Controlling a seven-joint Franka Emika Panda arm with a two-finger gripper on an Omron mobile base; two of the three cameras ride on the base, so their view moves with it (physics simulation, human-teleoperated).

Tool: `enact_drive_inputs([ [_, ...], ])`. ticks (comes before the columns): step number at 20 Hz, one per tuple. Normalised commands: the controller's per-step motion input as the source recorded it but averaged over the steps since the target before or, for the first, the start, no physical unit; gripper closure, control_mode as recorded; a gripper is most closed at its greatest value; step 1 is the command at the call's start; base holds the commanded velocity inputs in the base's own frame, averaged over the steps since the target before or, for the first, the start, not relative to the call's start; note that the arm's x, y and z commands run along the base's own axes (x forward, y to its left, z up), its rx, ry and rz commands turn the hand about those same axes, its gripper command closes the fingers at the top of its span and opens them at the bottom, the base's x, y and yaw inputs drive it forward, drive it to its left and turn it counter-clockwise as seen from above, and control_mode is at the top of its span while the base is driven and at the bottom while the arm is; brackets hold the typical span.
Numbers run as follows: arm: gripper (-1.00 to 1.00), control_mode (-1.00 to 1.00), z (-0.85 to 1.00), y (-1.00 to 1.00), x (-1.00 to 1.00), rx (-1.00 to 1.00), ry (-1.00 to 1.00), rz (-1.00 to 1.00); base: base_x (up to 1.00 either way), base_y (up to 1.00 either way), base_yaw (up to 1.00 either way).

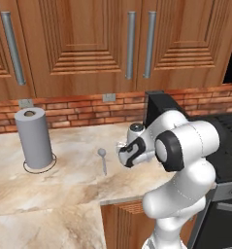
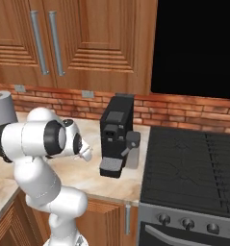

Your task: Take the fork and place it on the left side of the plate. Then take the spoon and place it on the right side of the plate. Make sure they're directly next to the plate.

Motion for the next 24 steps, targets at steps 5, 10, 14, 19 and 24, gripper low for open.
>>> enact_drive_inputs([
  [5, 1.00, -1.00, -0.25, -0.21, -0.02, 0.00, -0.11, -0.09, 0.00, 0.00, 0.00],
  [10, 1.00, -1.00, 0.06, -0.18, 0.00, 0.02, 0.00, 0.00, 0.00, 0.00, 0.00],
  [14, 1.00, -1.00, 0.44, -0.34, -0.04, 0.09, 0.03, 0.00, 0.00, 0.00, 0.00],
  [19, 1.00, -1.00, 0.81, -0.39, -0.33, 0.14, 0.00, 0.00, 0.00, 0.00, 0.00],
  [24, 1.00, -1.00, 0.89, -0.18, -0.46, 0.11, 0.00, 0.00, 0.00, 0.00, 0.00],
])
